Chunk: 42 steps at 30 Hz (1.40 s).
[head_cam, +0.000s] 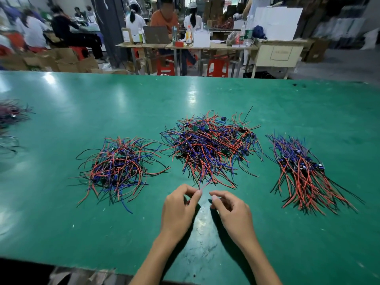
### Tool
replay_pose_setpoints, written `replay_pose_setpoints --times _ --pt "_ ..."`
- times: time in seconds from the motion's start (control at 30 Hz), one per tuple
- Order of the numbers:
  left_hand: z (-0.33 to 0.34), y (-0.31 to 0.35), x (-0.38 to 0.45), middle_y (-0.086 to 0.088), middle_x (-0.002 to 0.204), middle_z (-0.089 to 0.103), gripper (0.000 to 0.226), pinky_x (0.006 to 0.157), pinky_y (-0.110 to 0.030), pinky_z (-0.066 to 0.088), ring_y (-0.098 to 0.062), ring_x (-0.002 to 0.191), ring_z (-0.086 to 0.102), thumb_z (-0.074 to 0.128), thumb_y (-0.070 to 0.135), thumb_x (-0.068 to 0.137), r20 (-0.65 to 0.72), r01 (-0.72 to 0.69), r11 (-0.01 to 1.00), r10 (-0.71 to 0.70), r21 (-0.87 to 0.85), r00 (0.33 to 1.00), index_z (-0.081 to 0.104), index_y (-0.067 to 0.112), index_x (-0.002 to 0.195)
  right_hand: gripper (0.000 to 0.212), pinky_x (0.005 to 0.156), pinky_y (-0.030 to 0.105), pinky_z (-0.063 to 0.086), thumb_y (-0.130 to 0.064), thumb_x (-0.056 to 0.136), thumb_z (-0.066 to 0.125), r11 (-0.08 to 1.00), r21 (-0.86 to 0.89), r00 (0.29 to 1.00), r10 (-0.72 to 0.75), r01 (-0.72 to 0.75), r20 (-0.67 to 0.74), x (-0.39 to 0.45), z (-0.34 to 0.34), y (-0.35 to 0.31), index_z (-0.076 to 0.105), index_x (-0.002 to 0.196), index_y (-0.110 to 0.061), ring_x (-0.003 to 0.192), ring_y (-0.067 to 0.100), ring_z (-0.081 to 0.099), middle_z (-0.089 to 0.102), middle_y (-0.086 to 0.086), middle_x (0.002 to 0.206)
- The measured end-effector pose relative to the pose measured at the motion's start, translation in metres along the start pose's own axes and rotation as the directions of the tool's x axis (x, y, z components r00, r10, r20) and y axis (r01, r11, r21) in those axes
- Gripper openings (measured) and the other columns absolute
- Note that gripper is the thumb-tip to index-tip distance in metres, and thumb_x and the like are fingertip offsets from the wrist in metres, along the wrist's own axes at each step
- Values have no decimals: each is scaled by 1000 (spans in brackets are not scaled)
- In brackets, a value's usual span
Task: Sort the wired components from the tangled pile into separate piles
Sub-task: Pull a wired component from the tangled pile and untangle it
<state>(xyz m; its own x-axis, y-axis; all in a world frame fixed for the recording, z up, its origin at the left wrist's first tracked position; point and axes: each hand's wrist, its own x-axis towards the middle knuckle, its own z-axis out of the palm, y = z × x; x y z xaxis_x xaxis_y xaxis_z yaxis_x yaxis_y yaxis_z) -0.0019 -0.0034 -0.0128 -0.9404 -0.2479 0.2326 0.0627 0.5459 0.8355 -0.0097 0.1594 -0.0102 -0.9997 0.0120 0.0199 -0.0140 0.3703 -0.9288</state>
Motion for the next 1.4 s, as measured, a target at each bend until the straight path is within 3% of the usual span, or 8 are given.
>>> replay_pose_setpoints --times 0.13,0.3,0.4,0.6,0.8,1.13,1.3,1.4 --pt "0 7 -7 18 80 67 17 69 -28 48 -3 71 59 73 40 90 92 -187 979 180 79 979 66 27 81 37 76 34 52 -74 85 40 998 -19 997 62 -61 42 13 4 -6 70 96 -55 68 2 62 74 -18 76" --pt "0 10 -6 16 78 59 24 74 -26 43 -3 77 53 69 47 90 6 -266 951 268 158 963 61 28 78 26 72 40 52 -44 103 51 996 91 999 10 -6 -39 13 4 -3 73 90 -43 64 6 62 74 -10 76" --pt "2 11 2 10 95 56 13 79 -32 41 -14 90 52 66 39 93 -129 -153 932 205 328 970 64 26 93 25 72 40 52 -42 104 53 998 68 998 8 -4 -56 11 6 -3 73 89 -44 69 6 69 75 -8 72" --pt "10 5 8 6 107 54 25 86 -36 34 -20 102 48 46 48 101 -10 0 809 8 587 1000 61 29 103 26 71 28 51 -46 99 60 1000 15 996 29 -28 -89 9 7 -1 76 83 -34 65 -2 68 73 -12 67" --pt "1 5 2 10 98 62 15 86 -35 31 -18 97 53 55 38 101 25 -43 911 36 411 999 63 26 94 30 67 27 50 -51 95 64 994 -109 991 -22 7 -135 8 8 0 74 76 -30 63 -1 64 70 -19 64" --pt "-3 9 -5 17 88 57 10 81 -26 36 -7 87 49 66 32 96 157 -270 949 246 160 957 62 23 91 14 81 40 58 -34 93 73 989 139 999 -43 46 -26 5 1 -1 79 86 -23 77 13 73 77 -6 78" --pt "-3 9 -5 11 85 61 10 73 -29 36 -10 82 45 66 31 95 172 -373 912 345 171 923 70 21 92 10 63 20 47 -31 91 76 971 222 995 -96 91 14 4 -4 0 81 85 -24 64 3 62 76 -8 77" --pt "-3 6 -4 11 78 64 12 71 -33 40 -9 77 43 69 26 94 135 -335 930 316 154 939 71 20 85 15 63 18 45 -43 91 72 978 195 994 -56 74 -96 11 -1 -5 79 88 -30 67 1 61 72 -15 85"
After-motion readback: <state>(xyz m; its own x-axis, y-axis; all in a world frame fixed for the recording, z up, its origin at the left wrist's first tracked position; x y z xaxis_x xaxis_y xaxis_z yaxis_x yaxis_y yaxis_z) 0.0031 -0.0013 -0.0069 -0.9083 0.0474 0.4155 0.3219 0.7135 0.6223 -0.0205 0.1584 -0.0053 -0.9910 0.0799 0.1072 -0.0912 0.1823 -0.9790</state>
